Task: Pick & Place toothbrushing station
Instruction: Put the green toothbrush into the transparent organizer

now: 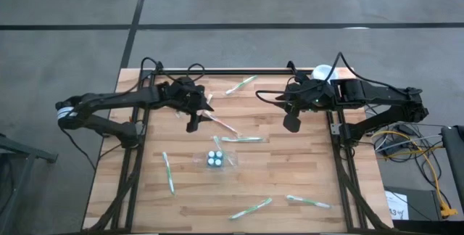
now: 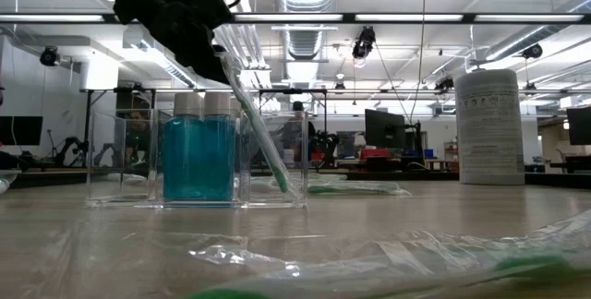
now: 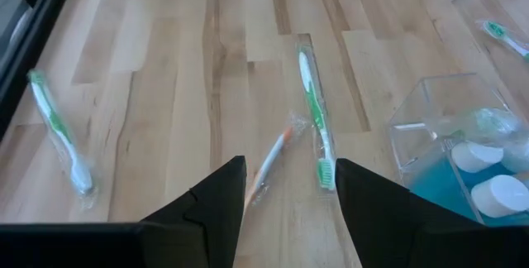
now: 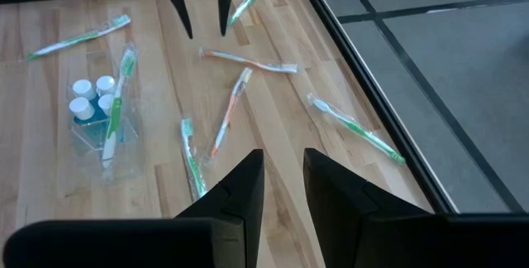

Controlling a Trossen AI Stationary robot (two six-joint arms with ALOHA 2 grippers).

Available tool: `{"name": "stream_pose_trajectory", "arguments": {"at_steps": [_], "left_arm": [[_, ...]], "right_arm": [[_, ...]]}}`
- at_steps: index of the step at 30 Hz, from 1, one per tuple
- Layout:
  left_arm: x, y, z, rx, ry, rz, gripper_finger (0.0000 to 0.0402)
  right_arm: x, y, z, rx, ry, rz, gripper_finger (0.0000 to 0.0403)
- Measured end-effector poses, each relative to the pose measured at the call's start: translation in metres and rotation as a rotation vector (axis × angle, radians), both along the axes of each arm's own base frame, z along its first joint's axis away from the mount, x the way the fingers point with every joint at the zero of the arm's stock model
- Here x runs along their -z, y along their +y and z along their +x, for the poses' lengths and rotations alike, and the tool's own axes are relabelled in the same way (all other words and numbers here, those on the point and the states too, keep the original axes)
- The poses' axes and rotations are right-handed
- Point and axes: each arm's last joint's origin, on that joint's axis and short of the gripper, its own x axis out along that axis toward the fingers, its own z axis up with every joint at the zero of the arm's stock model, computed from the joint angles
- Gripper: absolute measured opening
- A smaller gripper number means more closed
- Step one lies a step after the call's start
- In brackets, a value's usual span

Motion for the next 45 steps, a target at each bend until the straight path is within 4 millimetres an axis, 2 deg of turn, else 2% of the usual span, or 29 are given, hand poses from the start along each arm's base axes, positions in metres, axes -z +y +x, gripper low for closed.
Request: {"name": "stream_pose_trajectory", "arguments": {"at_steps": [12,16,20,26,34,39,45], "left_arm": [[0.003,0.002,0.0,-0.126,0.034,-0.123,0.0193],[0.002,0.003,-0.003,-0.16,0.062,-0.1,0.0193],[0.003,0.002,-0.005,-0.117,0.083,-0.035,0.0193],[0.006,0.002,-0.006,-0.212,0.099,-0.159,0.0193],[0.039,-0.002,-0.011,-0.143,0.054,-0.203,0.0193],[0.059,-0.005,-0.015,-0.031,-0.01,-0.102,0.0193],[0.079,-0.008,-0.021,-0.039,-0.1,-0.09,0.0193]], "right_arm": [[0.0,0.0,0.0,0.0,0.001,0.0,0.0082],[0.0,0.0,0.0,0.0,0.001,0.0,0.0082],[0.0,0.0,0.0,0.0,0.001,0.0,0.0082],[0.0,0.0,0.0,0.0,0.001,0.0,0.0082],[0.0,0.0,0.0,0.0,0.001,0.0,0.0082],[0.0,0.0,0.0,0.0,0.001,0.0,0.0082],[0.0,0.0,0.0,0.0,0.001,0.0,0.0082]]}}
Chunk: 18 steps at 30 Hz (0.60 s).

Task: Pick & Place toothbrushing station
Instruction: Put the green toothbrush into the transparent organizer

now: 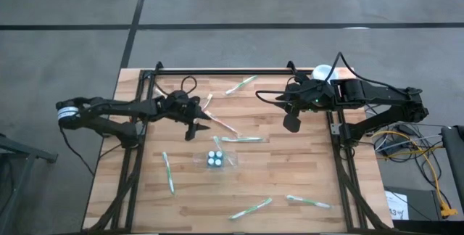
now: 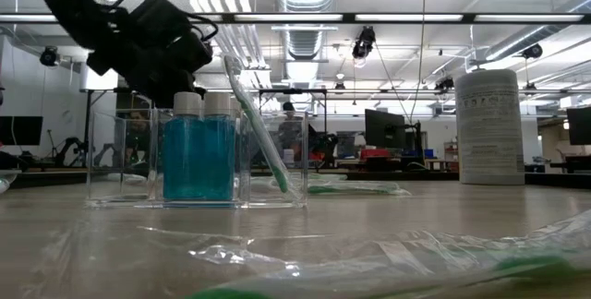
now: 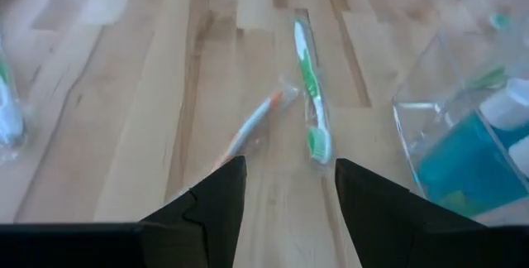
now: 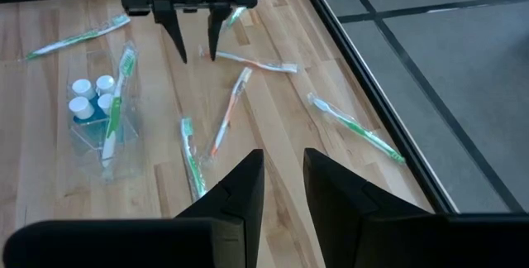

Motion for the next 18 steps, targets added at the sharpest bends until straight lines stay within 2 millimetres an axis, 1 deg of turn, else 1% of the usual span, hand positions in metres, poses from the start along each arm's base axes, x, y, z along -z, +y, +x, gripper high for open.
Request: {"name": "stream_pose_trajectory", "arguments": {"at_steps": [4,9,12,18], "left_arm": [[0.006,0.001,0.002,-0.011,-0.066,0.006,0.0193],[0.015,0.003,0.009,-0.032,0.003,-0.068,0.0193],[0.014,0.007,0.021,0.003,0.039,-0.055,0.0193],[0.018,0.013,0.043,0.093,0.148,-0.032,0.0193]], "right_arm": [[0.0,0.0,0.0,0.0,0.0,0.0,0.0082],[0.0,0.0,0.0,0.0,0.0,0.0,0.0082],[0.0,0.0,0.0,0.0,0.0,0.0,0.0082],[0.0,0.0,0.0,0.0,0.0,0.0,0.0082]]}}
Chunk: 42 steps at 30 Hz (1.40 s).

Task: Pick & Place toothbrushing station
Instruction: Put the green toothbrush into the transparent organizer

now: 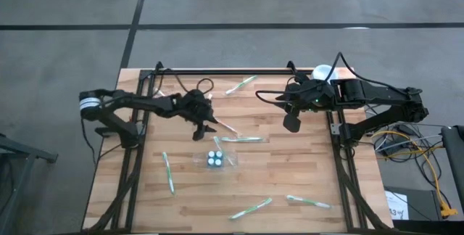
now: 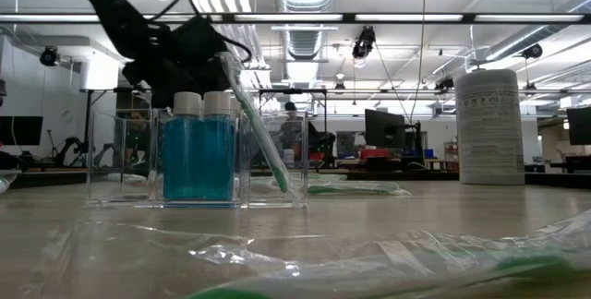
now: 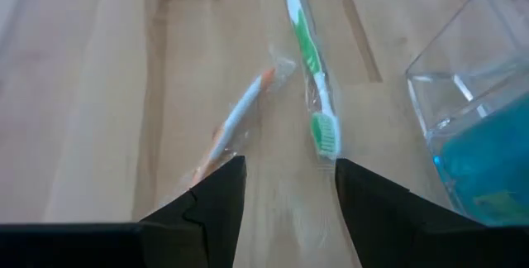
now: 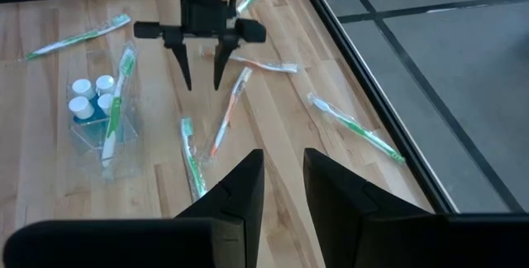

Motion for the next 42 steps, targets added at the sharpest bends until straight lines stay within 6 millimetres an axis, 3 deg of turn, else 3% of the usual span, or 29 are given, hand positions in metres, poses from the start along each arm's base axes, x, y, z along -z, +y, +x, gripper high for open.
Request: {"name": "stream_pose_trajectory", "arguments": {"at_steps": [14,42], "left_arm": [[0.021,-0.017,0.021,0.115,0.099,-0.045,0.0193],[0.04,-0.023,0.04,0.118,0.022,-0.041,0.0193]], "right_arm": [[0.0,0.0,0.0,0.0,0.0,0.0,0.0082],[0.0,0.0,0.0,0.0,0.0,0.0,0.0082]]}}
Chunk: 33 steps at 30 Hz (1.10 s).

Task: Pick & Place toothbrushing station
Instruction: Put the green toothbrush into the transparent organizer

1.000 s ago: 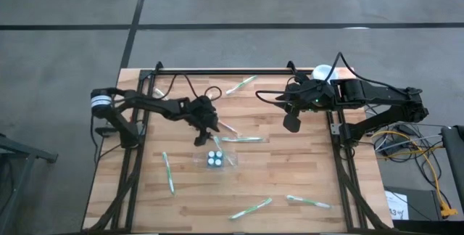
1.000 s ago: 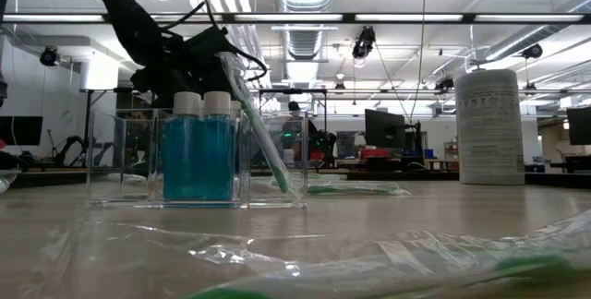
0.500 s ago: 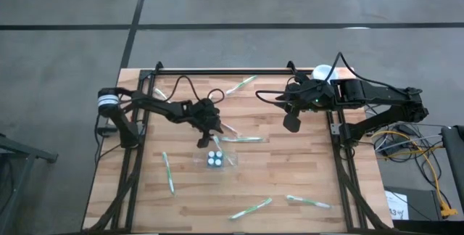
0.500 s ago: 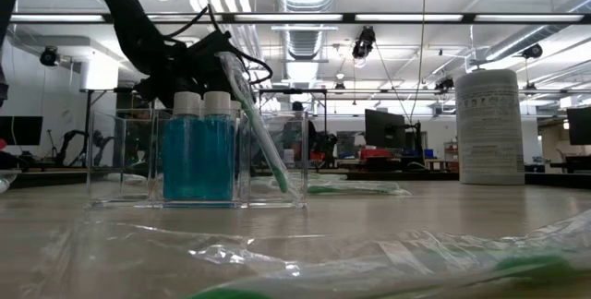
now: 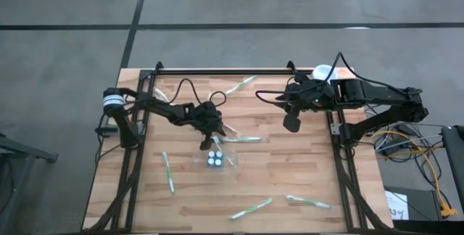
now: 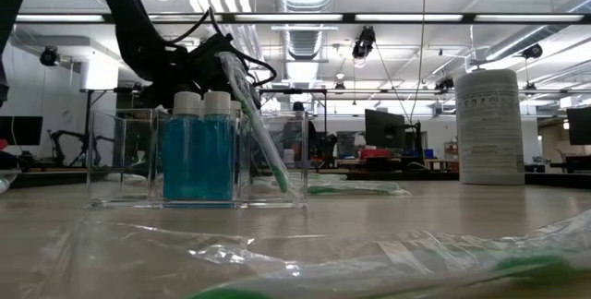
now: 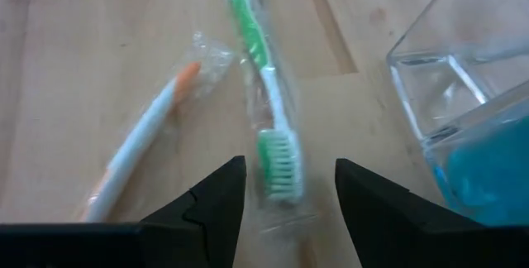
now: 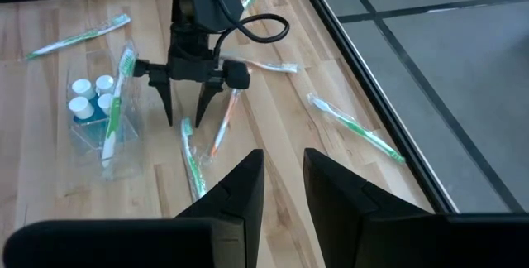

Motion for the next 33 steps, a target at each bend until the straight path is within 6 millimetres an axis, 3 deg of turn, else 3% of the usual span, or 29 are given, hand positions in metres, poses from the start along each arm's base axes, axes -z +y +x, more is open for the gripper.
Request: {"name": "stream_pose_trajectory", "arguments": {"at_steps": [8,17,33], "left_arm": [[0.0,-0.013,0.006,0.012,-0.034,0.036,0.019],[0.014,-0.013,0.01,-0.021,-0.01,0.027,0.0161],[0.014,-0.011,0.01,-0.055,-0.005,0.055,0.006]], "right_arm": [[0.0,0.0,0.0,0.0,0.0,0.0,0.0082],[0.0,0.0,0.0,0.0,0.0,0.0,0.0082],[0.0,0.0,0.0,0.0,0.0,0.0,0.0082]]}}
